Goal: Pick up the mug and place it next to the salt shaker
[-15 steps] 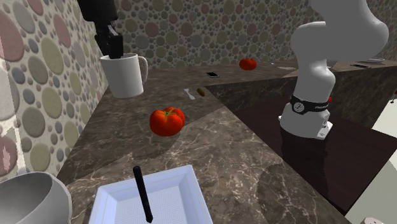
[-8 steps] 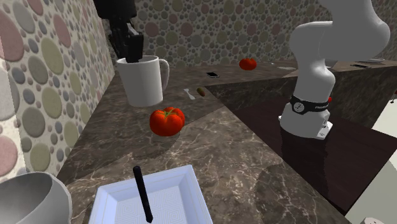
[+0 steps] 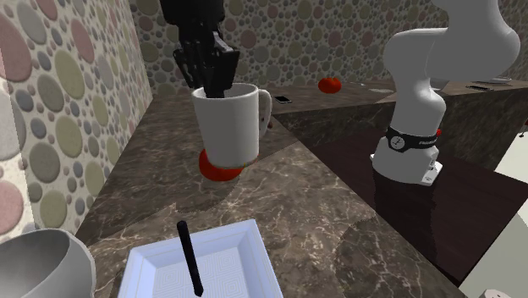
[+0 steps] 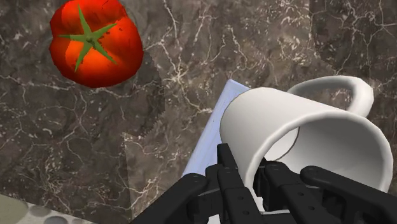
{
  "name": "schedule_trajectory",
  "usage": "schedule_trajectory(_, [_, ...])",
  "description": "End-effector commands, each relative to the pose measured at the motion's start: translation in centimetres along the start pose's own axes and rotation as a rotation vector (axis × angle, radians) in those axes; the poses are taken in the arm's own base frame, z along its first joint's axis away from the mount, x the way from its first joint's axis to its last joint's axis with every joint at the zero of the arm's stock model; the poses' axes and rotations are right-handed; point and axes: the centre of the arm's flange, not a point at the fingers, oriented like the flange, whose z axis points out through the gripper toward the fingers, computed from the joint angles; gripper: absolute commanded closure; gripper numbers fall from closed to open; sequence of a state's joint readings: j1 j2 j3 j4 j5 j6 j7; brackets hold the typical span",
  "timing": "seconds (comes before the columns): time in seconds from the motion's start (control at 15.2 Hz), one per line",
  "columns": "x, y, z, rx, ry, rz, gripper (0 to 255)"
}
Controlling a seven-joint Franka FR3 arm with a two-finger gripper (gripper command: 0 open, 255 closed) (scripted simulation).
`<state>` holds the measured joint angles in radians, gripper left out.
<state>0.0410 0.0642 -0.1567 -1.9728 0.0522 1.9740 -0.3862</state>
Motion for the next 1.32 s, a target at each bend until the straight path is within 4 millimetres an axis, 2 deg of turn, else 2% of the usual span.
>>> schedule_trajectory(0.0, [-0.2, -2.7, 0.1, 0.0, 0.0, 0.001, 255])
schedule_trajectory(1.25, [-1.6, -27.7, 1.5, 0.0, 0.0, 0.001, 255])
